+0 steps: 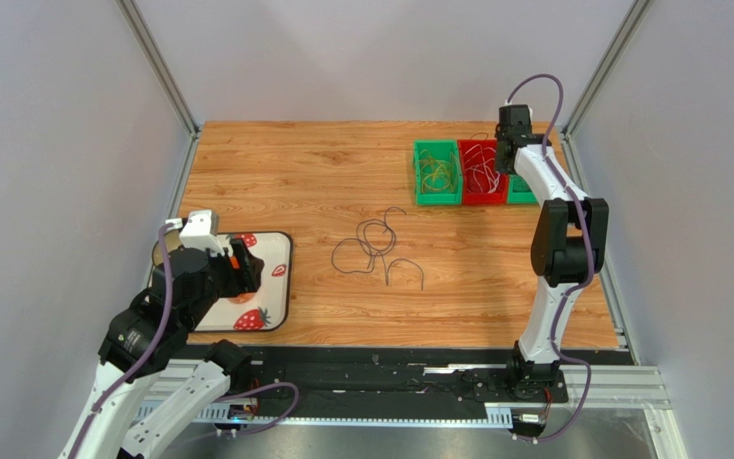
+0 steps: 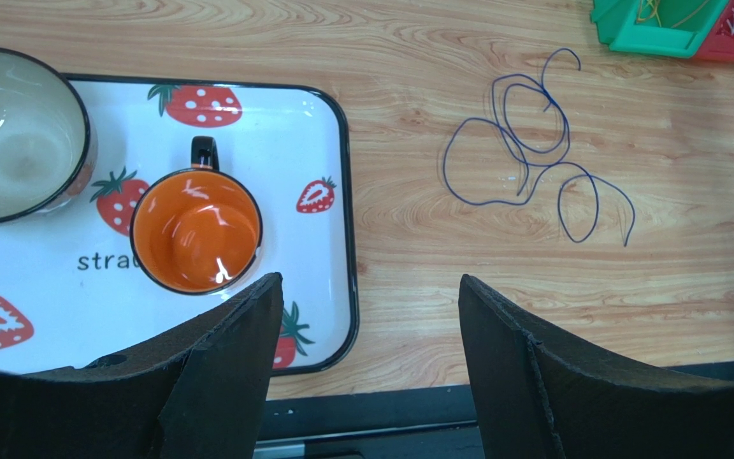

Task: Untangle the cables
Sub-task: Place the cable in the bin.

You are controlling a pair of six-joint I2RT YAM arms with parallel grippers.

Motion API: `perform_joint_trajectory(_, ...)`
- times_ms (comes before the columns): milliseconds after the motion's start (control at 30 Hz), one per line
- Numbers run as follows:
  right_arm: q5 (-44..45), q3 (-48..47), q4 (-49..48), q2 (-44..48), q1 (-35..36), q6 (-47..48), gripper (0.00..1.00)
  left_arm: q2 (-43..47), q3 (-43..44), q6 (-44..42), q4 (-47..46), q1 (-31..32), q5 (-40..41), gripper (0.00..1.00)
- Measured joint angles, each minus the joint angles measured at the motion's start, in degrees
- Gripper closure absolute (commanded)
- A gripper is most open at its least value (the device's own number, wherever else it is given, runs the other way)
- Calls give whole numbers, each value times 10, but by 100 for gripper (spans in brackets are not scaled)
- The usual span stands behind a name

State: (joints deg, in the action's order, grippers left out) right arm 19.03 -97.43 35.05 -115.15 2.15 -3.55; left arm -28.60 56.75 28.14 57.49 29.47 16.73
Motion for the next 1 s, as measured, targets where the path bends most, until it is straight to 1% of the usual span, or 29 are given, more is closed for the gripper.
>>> perform_joint_trajectory(300, -1, -16, 3, 0, 7, 7, 100, 0, 0, 0, 0, 0, -1, 24)
perform_joint_trajectory(633, -4, -33, 5, 0, 58, 22, 100, 0, 0, -1, 0, -3, -1, 24)
perform_joint_trajectory(767, -21, -38, -1, 0, 70, 21, 100, 0, 0, -1, -1, -3, -1, 24)
perform_joint_trajectory(1000, -59, -38, -6, -2, 70, 10, 100, 0, 0, -1, -1, -3, -1, 24)
